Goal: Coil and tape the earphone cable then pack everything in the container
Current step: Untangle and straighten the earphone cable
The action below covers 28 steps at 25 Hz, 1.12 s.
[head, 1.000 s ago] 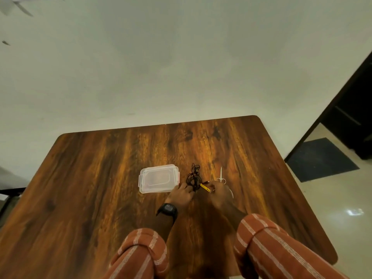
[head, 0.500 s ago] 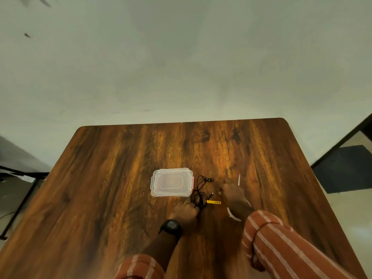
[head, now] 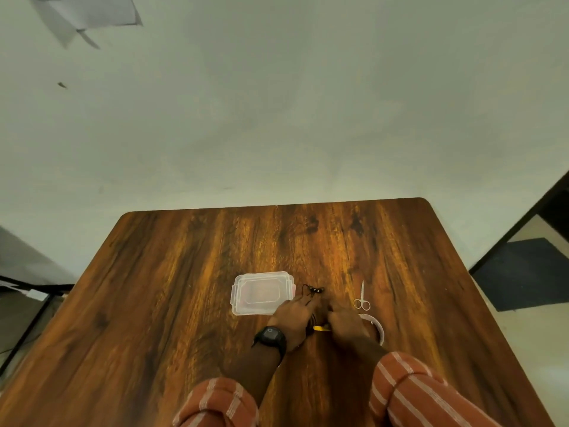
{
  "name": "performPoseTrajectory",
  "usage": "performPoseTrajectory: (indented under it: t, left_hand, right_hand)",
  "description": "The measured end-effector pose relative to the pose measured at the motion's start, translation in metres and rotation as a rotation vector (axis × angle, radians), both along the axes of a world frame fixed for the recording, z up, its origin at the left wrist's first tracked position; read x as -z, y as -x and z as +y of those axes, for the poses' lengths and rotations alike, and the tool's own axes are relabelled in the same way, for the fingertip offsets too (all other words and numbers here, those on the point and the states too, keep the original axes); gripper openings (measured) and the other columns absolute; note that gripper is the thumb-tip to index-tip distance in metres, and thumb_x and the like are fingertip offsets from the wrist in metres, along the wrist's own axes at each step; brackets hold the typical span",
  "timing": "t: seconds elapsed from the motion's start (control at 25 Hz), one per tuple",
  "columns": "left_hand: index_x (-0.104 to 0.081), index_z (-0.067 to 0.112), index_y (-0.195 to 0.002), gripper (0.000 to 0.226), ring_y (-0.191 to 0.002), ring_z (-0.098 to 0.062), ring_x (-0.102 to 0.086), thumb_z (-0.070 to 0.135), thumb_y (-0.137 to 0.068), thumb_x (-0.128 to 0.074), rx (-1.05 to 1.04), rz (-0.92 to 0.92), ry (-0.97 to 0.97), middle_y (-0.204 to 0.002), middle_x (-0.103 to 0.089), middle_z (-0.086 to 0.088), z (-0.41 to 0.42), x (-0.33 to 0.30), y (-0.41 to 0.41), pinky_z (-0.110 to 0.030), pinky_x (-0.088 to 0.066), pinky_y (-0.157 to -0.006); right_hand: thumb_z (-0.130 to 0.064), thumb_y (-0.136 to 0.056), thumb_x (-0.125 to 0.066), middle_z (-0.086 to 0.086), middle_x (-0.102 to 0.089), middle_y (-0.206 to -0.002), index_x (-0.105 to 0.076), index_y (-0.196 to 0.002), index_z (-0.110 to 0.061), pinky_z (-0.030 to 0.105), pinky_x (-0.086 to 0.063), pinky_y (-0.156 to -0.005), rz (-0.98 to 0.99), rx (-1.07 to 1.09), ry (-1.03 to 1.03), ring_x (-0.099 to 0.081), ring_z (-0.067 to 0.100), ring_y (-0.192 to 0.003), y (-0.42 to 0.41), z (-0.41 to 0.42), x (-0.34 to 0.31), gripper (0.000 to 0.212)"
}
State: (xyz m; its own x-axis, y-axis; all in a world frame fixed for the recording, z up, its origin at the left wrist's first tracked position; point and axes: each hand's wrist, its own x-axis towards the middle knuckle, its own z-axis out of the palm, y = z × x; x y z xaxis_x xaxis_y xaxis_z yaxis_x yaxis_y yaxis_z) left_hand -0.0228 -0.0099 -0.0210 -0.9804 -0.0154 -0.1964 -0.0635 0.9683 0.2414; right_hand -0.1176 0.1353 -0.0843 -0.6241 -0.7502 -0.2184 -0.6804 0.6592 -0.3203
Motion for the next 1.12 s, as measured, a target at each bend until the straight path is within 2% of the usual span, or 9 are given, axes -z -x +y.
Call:
performPoseTrajectory:
  t: [0.16, 0.28, 0.4, 0.56, 0.68, 0.8, 0.88, 1.0, 1.12]
  left_hand:
    - [-0.041, 0.028, -0.137, 0.061, -0.110, -0.025, -0.061, 0.035, -0.081, -0.065, -0.189, -0.002, -0.189, -0.126, -0.063, -0.002, 0.010, 0.003, 0.002, -0.043, -0.051, -0.095]
    - [-0.060, 0.028, -0.103, 0.019, -0.082, -0.014, -0.067, 0.038, -0.087, -0.060, -0.367, 0.168, -0.405, -0.089, -0.071, 0.007, 0.017, -0.019, 0.017, -0.035, -0.056, -0.075]
    - [-0.068, 0.029, -0.092, 0.010, -0.075, -0.011, -0.065, 0.031, -0.091, -0.059, -0.374, 0.267, -0.507, -0.079, -0.068, 0.012, 0.010, -0.045, 0.028, -0.036, -0.055, -0.070]
    - [-0.072, 0.023, -0.095, 0.011, -0.086, -0.014, -0.064, 0.023, -0.087, -0.065, -0.299, 0.197, -0.450, -0.097, -0.069, 0.004, 0.007, -0.076, 0.034, -0.040, -0.057, -0.081]
    - [-0.058, 0.044, -0.101, 0.026, -0.100, -0.020, -0.062, 0.034, -0.078, -0.064, -0.291, 0.435, -0.455, -0.114, -0.062, 0.000, 0.011, -0.130, 0.040, -0.042, -0.055, -0.084]
    - [-0.050, 0.025, -0.131, 0.062, -0.116, -0.023, -0.050, 0.024, -0.071, -0.065, 0.113, 0.971, 0.048, -0.129, -0.058, -0.006, 0.017, -0.216, 0.058, -0.047, -0.045, -0.095]
    - [-0.037, 0.020, -0.145, 0.067, -0.134, -0.028, -0.040, 0.011, -0.081, -0.055, 0.429, 1.141, 0.507, -0.145, -0.050, -0.010, 0.022, -0.291, 0.066, -0.049, -0.032, -0.107]
    - [-0.037, 0.019, -0.146, 0.054, -0.136, -0.031, -0.043, 0.001, -0.095, -0.035, 0.656, 1.144, 1.093, -0.143, -0.052, -0.009, 0.000, -0.371, 0.080, -0.049, -0.028, -0.114]
    - [-0.062, 0.016, -0.118, 0.032, -0.123, -0.031, -0.055, 0.006, -0.098, -0.039, 0.801, 1.038, 1.344, -0.112, -0.067, -0.006, -0.016, -0.426, 0.088, -0.050, -0.030, -0.116]
  right_hand:
    - [-0.011, -0.093, -0.055, 0.003, -0.071, -0.094, -0.065, -0.087, -0.021, 0.038, -0.051, -0.081, -0.353, 0.354, 0.579, -0.066, 0.021, -0.090, 0.010, -0.006, -0.052, 0.015]
    - [-0.019, -0.101, -0.044, 0.007, -0.074, -0.083, -0.065, -0.083, -0.013, 0.036, -0.054, -0.071, -0.719, 0.661, 1.035, -0.070, 0.025, -0.080, 0.046, -0.009, -0.142, 0.028]
    - [-0.023, -0.101, -0.036, 0.009, -0.069, -0.064, -0.063, -0.072, -0.011, 0.034, -0.049, -0.062, -1.189, 0.653, 1.480, -0.066, 0.023, -0.058, 0.075, 0.004, -0.255, 0.042]
    - [-0.016, -0.101, -0.040, -0.002, -0.048, -0.054, -0.051, -0.077, -0.017, 0.025, -0.039, -0.052, -0.964, 0.464, 1.665, -0.040, 0.011, -0.042, 0.079, 0.020, -0.377, 0.026]
    - [-0.013, -0.099, -0.046, 0.001, -0.056, -0.062, -0.056, -0.082, -0.015, 0.028, -0.046, -0.055, -0.727, 0.324, 1.515, -0.051, 0.015, -0.053, 0.069, 0.015, -0.430, 0.019]
    - [-0.017, -0.097, -0.052, 0.007, -0.073, -0.082, -0.062, -0.085, -0.017, 0.036, -0.054, -0.075, -0.488, 0.194, 1.271, -0.070, 0.020, -0.082, 0.056, 0.002, -0.457, 0.015]
    - [-0.021, -0.097, -0.055, 0.008, -0.076, -0.101, -0.066, -0.089, -0.018, 0.039, -0.051, -0.088, -0.415, 0.144, 1.186, -0.070, 0.018, -0.102, 0.054, -0.003, -0.471, 0.015]
    - [-0.024, -0.096, -0.055, 0.006, -0.073, -0.112, -0.069, -0.091, -0.018, 0.043, -0.047, -0.097, -0.468, 0.125, 1.241, -0.065, 0.016, -0.111, 0.065, 0.006, -0.492, 0.016]
    - [-0.027, -0.097, -0.054, 0.003, -0.069, -0.106, -0.065, -0.087, -0.019, 0.046, -0.044, -0.097, -0.606, 0.036, 1.288, -0.062, 0.017, -0.107, 0.080, 0.019, -0.500, 0.017]
